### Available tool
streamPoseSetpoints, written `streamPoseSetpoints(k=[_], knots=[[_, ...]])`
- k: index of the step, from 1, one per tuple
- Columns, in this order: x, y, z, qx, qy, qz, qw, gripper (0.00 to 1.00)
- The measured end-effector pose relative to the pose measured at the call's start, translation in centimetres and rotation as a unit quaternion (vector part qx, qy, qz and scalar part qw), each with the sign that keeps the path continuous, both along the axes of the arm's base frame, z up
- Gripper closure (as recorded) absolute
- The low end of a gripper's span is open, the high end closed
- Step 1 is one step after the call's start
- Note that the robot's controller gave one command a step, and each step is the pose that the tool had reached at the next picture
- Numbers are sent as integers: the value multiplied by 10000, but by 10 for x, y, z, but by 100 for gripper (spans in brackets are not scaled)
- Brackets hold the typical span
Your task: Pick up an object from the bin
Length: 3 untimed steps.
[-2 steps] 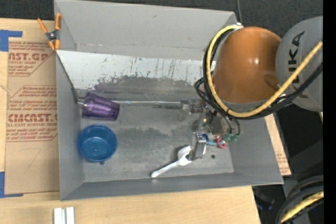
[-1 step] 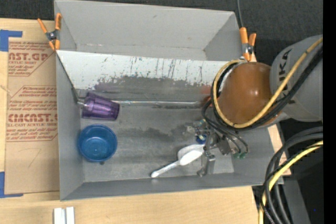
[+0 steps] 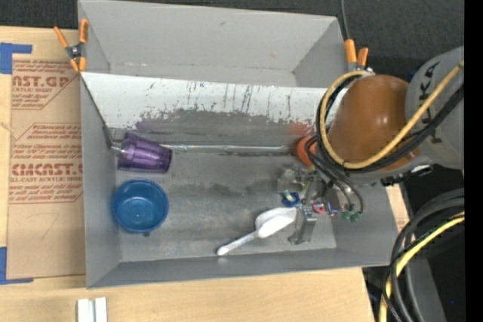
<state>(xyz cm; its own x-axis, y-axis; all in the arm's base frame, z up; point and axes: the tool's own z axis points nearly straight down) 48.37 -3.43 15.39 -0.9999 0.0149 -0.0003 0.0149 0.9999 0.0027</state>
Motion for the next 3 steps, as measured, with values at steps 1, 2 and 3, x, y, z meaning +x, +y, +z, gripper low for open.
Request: streamPoseSetpoints(k=[1,2,3], knots=[[-2,-10,-56,-2,21,1900,9818,0],[2,-10,-82,1,-56,638,9979,0],[2,-10,-84,1,6,2271,9739,100]])
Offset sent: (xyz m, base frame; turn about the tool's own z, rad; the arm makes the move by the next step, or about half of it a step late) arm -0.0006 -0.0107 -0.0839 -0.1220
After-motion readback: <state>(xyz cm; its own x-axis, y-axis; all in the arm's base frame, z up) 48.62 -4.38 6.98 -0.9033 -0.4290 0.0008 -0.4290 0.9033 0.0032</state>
